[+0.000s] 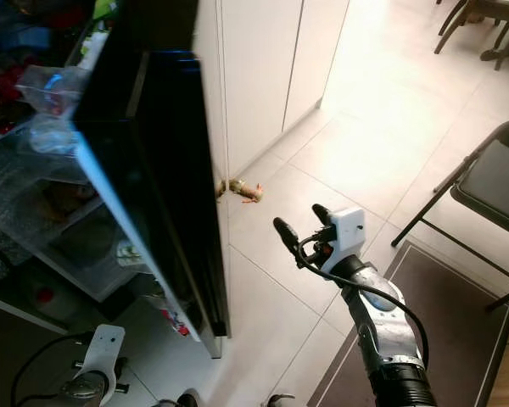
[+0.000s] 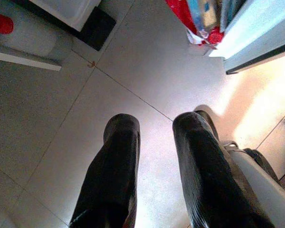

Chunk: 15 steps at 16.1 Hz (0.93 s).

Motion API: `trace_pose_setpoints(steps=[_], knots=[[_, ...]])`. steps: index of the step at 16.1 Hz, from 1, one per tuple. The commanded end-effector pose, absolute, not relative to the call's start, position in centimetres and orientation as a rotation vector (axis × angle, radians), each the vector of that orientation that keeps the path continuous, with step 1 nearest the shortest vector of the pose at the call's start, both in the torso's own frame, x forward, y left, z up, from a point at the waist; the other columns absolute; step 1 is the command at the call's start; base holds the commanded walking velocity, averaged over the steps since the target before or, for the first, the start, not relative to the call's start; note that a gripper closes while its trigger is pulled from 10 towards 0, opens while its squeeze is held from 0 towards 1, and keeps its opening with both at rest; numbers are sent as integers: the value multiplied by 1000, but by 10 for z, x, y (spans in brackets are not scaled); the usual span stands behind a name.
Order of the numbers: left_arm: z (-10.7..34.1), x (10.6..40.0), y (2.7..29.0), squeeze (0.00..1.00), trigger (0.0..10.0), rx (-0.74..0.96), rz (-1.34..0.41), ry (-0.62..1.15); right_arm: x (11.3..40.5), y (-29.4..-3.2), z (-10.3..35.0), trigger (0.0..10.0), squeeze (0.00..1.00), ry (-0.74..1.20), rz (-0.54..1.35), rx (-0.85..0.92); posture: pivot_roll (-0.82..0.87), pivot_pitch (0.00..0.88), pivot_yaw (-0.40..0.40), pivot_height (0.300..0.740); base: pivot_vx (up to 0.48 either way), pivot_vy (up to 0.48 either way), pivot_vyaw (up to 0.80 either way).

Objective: Restocking fridge

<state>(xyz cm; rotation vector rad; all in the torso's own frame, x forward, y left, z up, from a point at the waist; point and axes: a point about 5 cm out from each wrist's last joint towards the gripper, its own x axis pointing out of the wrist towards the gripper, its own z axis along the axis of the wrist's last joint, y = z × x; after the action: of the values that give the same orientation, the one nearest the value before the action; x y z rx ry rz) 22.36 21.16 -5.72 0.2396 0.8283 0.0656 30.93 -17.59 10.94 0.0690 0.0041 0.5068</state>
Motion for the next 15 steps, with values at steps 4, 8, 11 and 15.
trace_pose_setpoints(steps=[4,8,11,15], knots=[[-64,213,214,0,10000,268,98,908,313,-174,119,10000,0,2,558,66,-189,184,-23,740,0,0,0],[-65,213,213,0,10000,265,96,913,324,-162,143,10000,0,-70,633,57,-185,180,-24,740,0,0,0],[-65,213,213,0,10000,265,95,914,328,-159,151,10000,0,-90,647,67,-183,178,-25,740,0,0,0],[-66,212,211,0,10000,261,85,916,339,-137,164,10000,0,-123,729,59,-167,169,-30,740,0,0,0]])
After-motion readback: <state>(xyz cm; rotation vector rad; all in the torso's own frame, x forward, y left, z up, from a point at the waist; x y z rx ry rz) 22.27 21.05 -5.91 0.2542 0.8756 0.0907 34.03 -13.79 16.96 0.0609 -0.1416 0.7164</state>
